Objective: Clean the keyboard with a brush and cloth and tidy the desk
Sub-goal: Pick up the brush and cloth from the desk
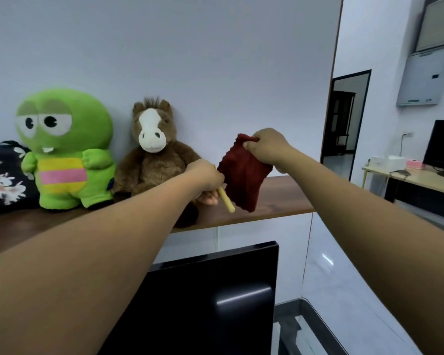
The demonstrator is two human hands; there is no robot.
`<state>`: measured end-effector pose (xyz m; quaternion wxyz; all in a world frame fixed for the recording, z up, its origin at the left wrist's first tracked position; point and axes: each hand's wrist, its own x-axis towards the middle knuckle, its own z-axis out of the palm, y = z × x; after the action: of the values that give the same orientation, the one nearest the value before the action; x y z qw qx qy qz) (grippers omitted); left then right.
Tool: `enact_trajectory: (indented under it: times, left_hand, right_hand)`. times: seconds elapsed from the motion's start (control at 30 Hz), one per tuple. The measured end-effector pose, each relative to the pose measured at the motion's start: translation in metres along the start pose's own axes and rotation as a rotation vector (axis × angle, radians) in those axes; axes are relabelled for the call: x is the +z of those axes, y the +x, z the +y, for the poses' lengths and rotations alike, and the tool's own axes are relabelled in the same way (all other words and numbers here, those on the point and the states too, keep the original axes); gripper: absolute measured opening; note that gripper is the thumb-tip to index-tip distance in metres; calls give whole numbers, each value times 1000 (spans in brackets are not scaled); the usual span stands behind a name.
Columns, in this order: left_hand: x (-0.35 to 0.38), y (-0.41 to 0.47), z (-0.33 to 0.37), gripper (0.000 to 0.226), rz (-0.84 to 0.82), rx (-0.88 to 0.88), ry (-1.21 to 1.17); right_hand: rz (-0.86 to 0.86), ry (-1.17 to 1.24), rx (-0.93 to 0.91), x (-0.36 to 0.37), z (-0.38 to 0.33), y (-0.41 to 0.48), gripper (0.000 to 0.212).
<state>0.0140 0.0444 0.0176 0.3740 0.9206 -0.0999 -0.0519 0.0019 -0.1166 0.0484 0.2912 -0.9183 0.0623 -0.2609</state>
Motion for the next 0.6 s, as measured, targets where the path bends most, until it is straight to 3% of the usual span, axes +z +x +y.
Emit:
enact_trajectory:
  times: [0.1,0.23,0.33,0.4,0.5,0.6]
  left_hand:
    - [6,17,-9,45,-55,-34,54]
    - [23,34,-12,40,-109,-19,120]
    - [35,43,-11,39,-126,-3,180]
    - [42,49,-13,42,-161,-20,240]
    - [50,58,-18,45,-171,-31,301]
    - [55,63,-18,47,-165,-29,331]
  right_hand:
    - [-62,100,147,34,47,9,22]
    - [-91,-138,250,52,100,13,29]
    - [-70,-340,213,51,112,11,39]
    - [-75,-482,86,51,108,3,47]
    - [-305,-470,-56,54,98,-10,46]
    - [-514,-479,-27,73,94,-16,52]
